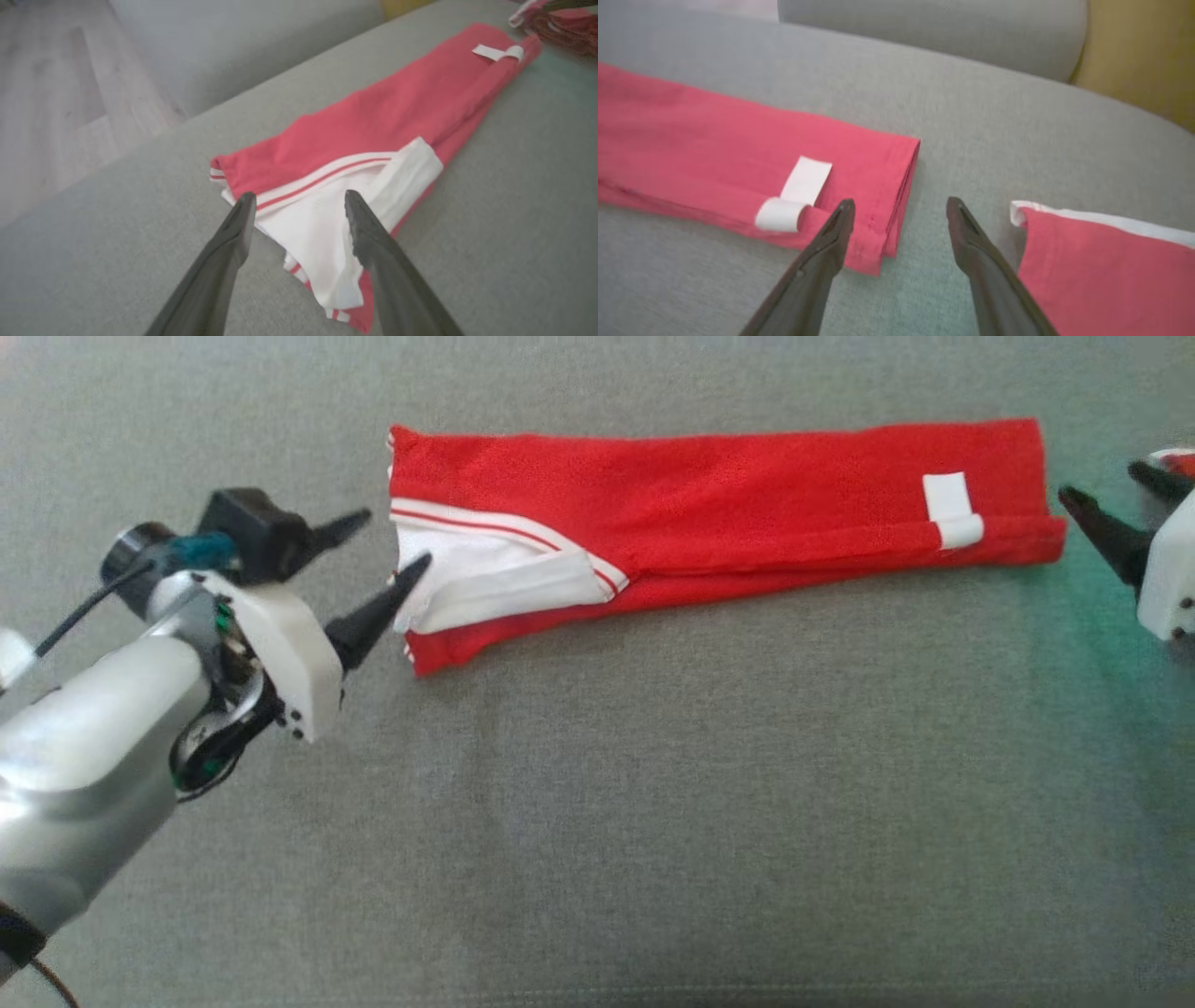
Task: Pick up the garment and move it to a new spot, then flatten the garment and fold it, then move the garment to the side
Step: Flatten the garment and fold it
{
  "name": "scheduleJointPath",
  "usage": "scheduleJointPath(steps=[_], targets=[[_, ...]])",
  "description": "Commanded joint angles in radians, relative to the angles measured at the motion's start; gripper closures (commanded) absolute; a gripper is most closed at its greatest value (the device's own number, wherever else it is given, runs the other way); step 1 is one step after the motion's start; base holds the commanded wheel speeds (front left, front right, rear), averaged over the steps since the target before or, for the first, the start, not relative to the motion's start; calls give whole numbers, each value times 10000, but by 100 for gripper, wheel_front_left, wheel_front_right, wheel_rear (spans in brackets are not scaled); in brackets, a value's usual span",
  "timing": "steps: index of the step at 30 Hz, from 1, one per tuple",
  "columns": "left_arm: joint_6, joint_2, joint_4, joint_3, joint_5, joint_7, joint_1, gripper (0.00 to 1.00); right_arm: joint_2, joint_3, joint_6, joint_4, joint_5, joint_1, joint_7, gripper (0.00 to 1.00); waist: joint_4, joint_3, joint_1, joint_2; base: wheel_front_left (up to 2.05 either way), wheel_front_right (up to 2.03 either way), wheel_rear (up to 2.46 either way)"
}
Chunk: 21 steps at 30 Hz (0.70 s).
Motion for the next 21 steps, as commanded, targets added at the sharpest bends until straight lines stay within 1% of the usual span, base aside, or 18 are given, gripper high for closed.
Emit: scheduleJointPath(steps=[1, 4, 7, 8, 10, 12, 14, 16, 17, 18, 21], targets=[[267, 296, -13, 729, -109, -368, -265, 0, -72, -265, -9, -46, 114, 168, -435, 0, -129, -288, 0, -1, 0, 0, 0], [893, 192, 108, 1342, -361, -1046, -83, 0, 295, -665, -9, 19, 186, 203, -1432, 0, -226, -600, 0, -1, 0, 0, 0], [1643, -34, 19, 2372, -661, -1401, 275, 0, 779, -1083, -9, 47, 258, 356, -2566, 0, -330, -866, 0, -1, 0, 0, 0], [1886, -137, -113, 2851, -679, -1431, 425, 0, 972, -1258, -9, 45, 303, 431, -2958, 0, -357, -928, 0, -1, 0, 0, 0], [2402, -464, -672, 4326, -410, -1442, 894, 0, 1330, -1636, -9, 76, 299, 586, -3831, 0, -405, -1046, 0, -1, 0, 0, 0], [2685, -876, -1292, 5777, 92, -1446, 1649, 0, 1743, -2035, -9, 118, 245, 748, -4660, 0, -472, -1121, 0, -1, 0, 0, 0], [2807, -1387, -1866, 7142, 775, -1447, 2514, 0, 2199, -2484, -9, 132, 58, 933, -5135, 0, -537, -1176, 0, -1, 0, 0, 0], [2803, -1996, -2389, 8364, 1539, -1448, 3387, 0, 2706, -3079, -9, 121, -281, 1188, -5335, 0, -620, -1240, 0, -1, 0, 0, 0], [2707, -2304, -2615, 8842, 1928, -1448, 3822, 0, 2959, -3407, -9, 64, -575, 1339, -5369, 0, -663, -1265, 0, -1, 0, 0, 0], [2573, -2629, -2815, 9270, 2271, -1448, 4249, 0, 3250, -3986, -9, -107, -942, 1484, -5378, 0, -720, -1282, 0, -1, 0, 0, 0], [2085, -3472, -3110, 10161, 3382, -1449, 5370, 0, 4253, -5827, -9, -845, -2598, 2407, -5386, 0, -838, -1359, 0, -1, 0, 0, 0]])
